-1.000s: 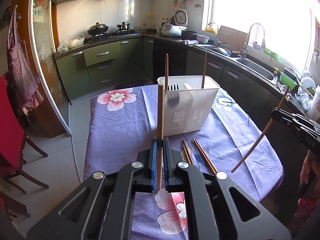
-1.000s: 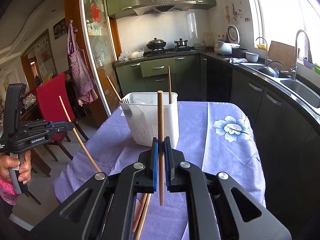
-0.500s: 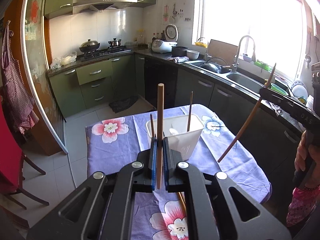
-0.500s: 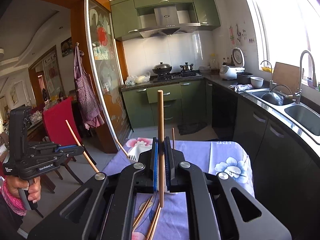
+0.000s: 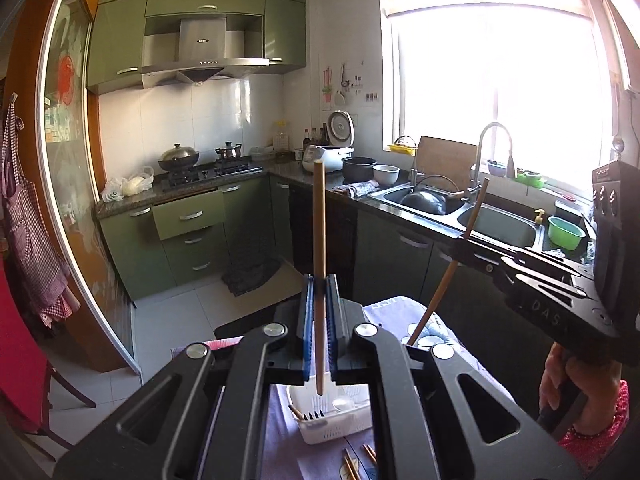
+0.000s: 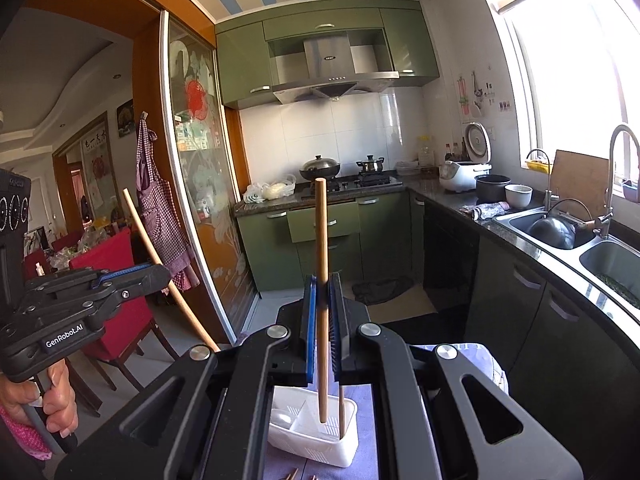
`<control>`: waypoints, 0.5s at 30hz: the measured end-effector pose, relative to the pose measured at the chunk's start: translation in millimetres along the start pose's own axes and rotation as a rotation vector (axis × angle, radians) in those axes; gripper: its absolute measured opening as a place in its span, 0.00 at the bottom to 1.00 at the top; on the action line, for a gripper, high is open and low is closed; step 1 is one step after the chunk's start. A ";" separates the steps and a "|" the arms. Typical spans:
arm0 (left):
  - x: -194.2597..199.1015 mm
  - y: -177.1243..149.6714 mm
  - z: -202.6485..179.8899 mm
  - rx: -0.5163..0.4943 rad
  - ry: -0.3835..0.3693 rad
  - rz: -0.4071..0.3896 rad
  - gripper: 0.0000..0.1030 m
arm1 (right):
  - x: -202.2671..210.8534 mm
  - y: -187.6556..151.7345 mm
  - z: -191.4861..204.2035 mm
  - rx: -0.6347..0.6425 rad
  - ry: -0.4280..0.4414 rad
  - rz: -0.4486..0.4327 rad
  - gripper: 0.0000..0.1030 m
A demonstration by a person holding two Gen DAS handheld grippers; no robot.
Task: Organize utensils
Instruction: 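Lower both chopsticks into the white holder and open both tools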
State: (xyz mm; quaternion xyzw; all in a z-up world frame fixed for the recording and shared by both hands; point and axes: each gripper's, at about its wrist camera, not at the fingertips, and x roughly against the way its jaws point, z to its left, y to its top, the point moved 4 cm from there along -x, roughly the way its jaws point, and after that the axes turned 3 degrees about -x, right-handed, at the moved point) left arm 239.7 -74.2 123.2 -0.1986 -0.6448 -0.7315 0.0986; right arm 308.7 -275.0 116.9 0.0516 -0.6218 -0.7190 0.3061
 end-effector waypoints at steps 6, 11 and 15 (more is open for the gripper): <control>-54.3 -37.7 3.7 0.015 0.008 0.153 0.06 | -47.3 -35.0 -7.4 0.002 -0.007 0.113 0.07; -77.2 -70.2 8.5 0.028 -0.021 0.268 0.06 | -61.7 -62.1 -9.8 0.007 -0.003 0.172 0.07; -70.7 -71.2 8.9 0.025 -0.016 0.267 0.08 | -51.9 -62.9 -7.3 0.010 -0.002 0.161 0.11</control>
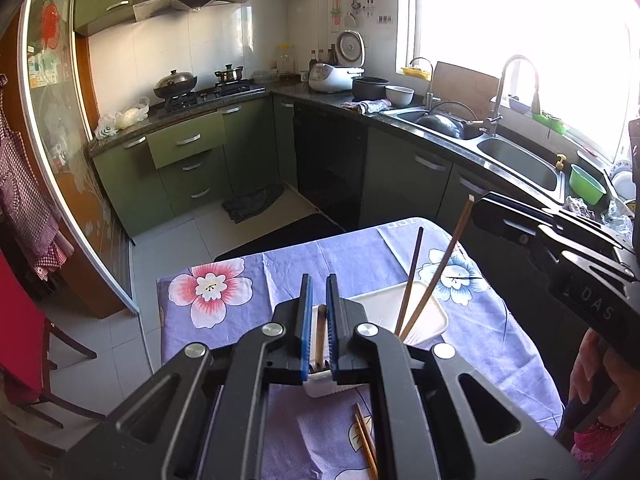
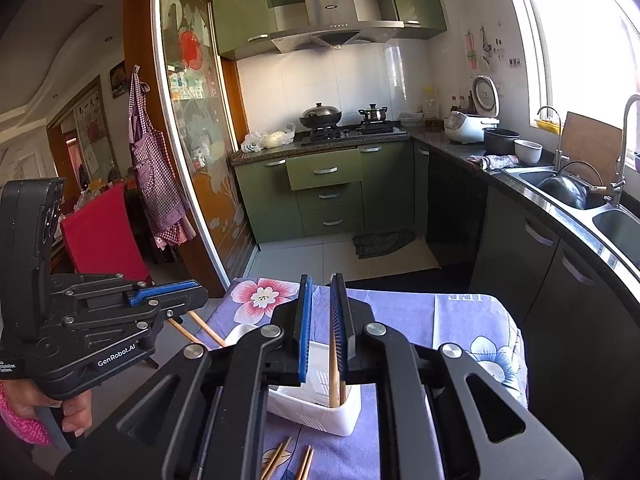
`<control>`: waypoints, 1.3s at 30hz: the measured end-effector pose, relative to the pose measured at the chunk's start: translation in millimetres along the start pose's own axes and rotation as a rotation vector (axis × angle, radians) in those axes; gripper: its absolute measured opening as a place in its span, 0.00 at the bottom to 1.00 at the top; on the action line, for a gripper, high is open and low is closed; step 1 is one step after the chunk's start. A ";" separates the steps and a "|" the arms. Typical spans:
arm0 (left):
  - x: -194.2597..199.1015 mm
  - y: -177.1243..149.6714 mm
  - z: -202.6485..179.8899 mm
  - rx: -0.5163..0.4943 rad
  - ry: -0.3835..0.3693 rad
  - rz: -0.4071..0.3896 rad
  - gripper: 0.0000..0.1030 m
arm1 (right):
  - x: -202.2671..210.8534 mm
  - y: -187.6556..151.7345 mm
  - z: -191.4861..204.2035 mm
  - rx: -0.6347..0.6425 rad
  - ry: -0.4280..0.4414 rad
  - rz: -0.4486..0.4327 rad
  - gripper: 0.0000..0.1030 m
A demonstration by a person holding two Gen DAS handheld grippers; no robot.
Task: Organize utensils
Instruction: 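Lower both chopsticks into the white holder and open both tools, then grasp a wooden chopstick with left tool while right tool grasps another chopstick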
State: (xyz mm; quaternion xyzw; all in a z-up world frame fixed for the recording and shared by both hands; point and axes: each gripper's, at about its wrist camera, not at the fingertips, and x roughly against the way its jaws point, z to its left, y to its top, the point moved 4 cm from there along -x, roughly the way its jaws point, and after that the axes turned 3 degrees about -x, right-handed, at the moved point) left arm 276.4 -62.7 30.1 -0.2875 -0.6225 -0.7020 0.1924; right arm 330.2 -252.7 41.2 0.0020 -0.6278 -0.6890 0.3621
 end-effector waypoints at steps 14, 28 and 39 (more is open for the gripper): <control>16.5 -102.2 -31.2 0.082 -0.160 0.136 0.35 | 84.1 -96.1 -10.8 -0.004 -0.024 0.046 0.24; -98.0 -202.4 -44.8 0.149 -0.114 0.466 0.23 | 88.4 -204.6 -65.2 -0.190 -0.024 0.167 0.29; -106.1 -206.3 -49.0 0.121 -0.064 0.503 0.22 | 88.9 -199.0 -62.0 -0.196 0.007 0.170 0.29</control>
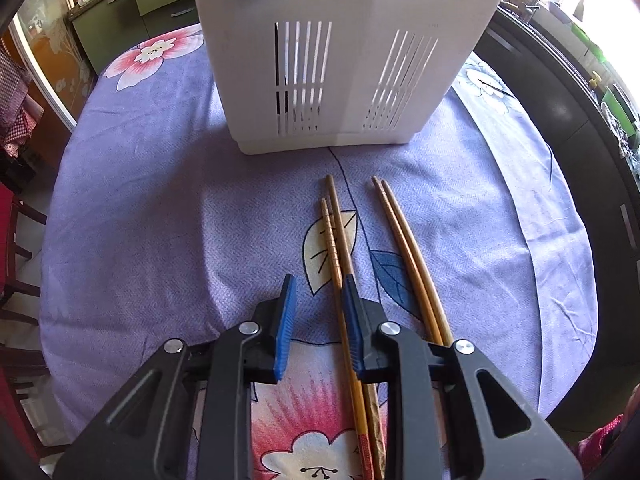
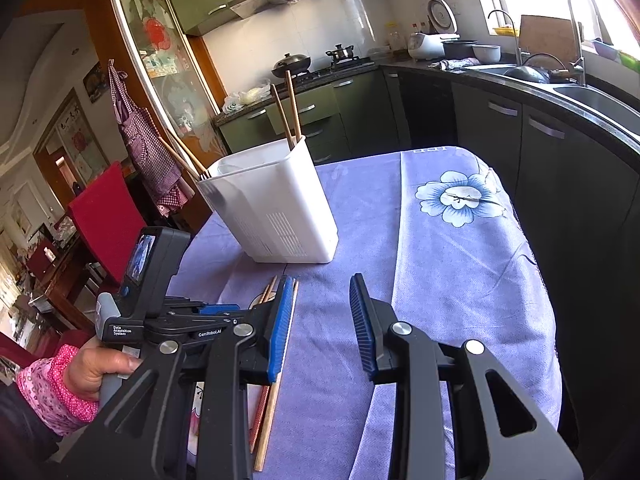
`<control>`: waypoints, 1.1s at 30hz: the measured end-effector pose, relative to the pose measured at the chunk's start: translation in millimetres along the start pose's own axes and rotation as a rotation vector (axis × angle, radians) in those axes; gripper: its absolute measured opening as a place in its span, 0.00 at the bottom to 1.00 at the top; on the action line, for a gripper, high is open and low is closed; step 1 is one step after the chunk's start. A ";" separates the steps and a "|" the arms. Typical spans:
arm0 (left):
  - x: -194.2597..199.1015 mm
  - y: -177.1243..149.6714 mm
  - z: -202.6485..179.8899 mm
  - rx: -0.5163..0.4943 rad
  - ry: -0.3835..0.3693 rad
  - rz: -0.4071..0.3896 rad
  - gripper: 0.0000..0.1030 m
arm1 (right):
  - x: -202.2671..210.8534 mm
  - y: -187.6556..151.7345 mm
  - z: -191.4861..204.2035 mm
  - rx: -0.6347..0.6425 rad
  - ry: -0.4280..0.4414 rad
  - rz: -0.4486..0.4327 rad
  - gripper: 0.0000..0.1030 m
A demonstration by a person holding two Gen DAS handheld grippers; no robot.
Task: Organize utensils
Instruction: 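Grasp a wooden chopstick with left tool while right tool grasps another chopstick, then lift both chopsticks upright and carry them over the white holder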
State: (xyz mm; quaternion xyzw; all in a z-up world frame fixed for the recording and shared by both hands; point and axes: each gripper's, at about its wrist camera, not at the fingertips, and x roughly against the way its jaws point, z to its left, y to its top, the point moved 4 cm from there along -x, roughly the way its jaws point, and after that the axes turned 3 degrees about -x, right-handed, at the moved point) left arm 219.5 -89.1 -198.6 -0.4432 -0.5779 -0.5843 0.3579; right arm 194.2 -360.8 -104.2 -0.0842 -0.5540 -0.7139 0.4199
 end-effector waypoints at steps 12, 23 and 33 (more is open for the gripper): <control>-2.7 -4.0 -4.2 -0.041 0.026 -0.004 0.06 | -22.8 -3.3 16.3 0.057 -0.005 0.069 0.29; 56.6 -7.3 37.0 0.020 0.015 -0.211 0.06 | -118.6 -28.5 36.1 0.197 -0.104 0.304 0.37; 119.5 -29.7 56.0 0.016 0.059 -0.443 0.06 | -163.0 -40.0 47.4 0.265 -0.149 0.395 0.37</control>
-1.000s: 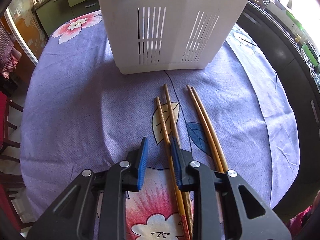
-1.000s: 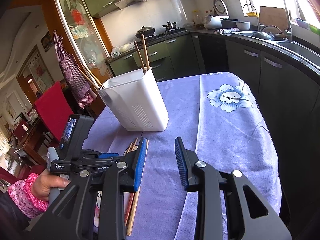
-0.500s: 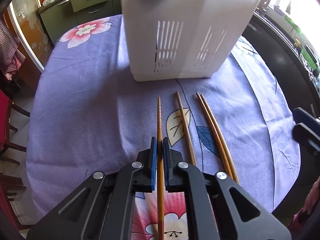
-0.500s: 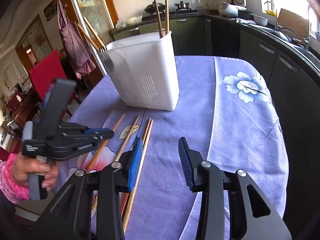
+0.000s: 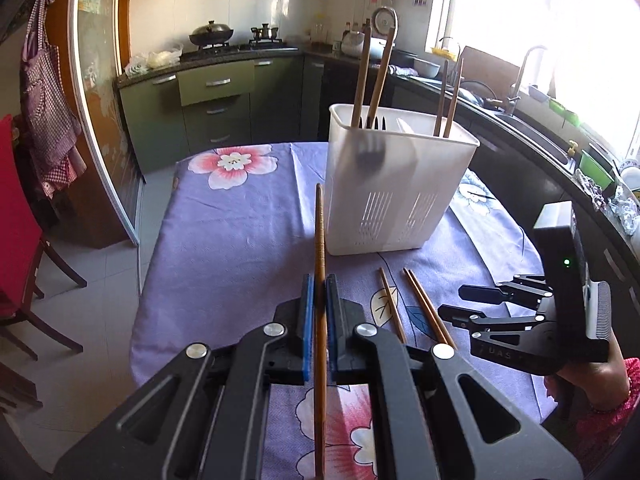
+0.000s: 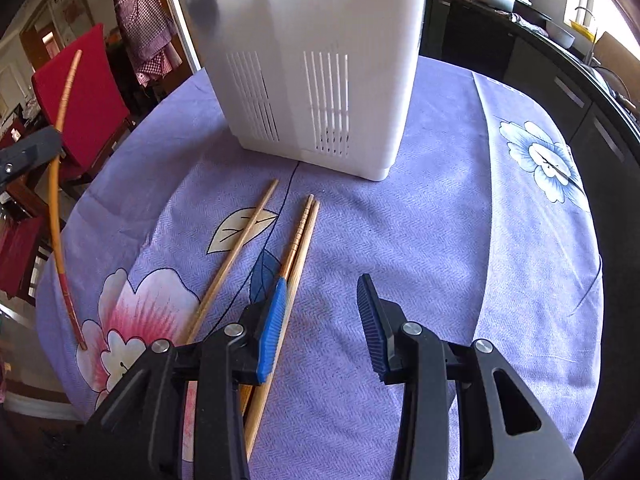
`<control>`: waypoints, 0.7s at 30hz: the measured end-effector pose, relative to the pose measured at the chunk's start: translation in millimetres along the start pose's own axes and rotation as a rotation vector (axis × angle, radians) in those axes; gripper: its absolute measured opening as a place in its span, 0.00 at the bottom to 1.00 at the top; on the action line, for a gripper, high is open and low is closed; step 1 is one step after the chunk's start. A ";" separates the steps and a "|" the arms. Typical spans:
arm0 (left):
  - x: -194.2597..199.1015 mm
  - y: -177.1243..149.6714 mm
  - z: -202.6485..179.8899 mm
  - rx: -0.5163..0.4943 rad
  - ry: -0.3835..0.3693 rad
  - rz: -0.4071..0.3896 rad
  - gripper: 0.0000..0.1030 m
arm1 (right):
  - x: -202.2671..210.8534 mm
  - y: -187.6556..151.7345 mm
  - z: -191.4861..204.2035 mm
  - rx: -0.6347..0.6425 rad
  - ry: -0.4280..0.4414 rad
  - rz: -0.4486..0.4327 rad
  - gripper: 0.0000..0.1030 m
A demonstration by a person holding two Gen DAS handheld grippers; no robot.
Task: Organize utensils
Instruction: 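Lift both chopsticks upright and carry them over the white holder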
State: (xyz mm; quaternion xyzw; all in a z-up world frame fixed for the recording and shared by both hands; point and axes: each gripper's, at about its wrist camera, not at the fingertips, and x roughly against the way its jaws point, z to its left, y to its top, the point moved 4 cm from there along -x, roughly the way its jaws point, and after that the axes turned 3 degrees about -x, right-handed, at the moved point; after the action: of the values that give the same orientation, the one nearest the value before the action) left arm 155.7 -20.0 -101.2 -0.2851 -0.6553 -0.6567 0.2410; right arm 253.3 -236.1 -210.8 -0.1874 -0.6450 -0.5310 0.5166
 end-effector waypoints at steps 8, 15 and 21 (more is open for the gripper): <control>5.3 -4.6 6.2 0.005 -0.038 0.000 0.06 | -2.7 7.0 -5.2 0.000 -0.098 -0.001 0.36; 4.1 -6.4 9.5 0.013 -0.045 -0.002 0.06 | -9.0 8.1 10.0 0.044 -0.092 0.042 0.33; 2.8 -6.9 11.2 0.012 -0.044 0.006 0.06 | -18.6 11.8 22.1 0.073 -0.088 0.051 0.15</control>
State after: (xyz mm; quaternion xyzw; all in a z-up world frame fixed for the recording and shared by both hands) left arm 149.7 -8.5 -104.5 -0.3000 -0.6635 -0.6456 0.2301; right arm 259.7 -206.7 -218.9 -0.2081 -0.6809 -0.4851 0.5077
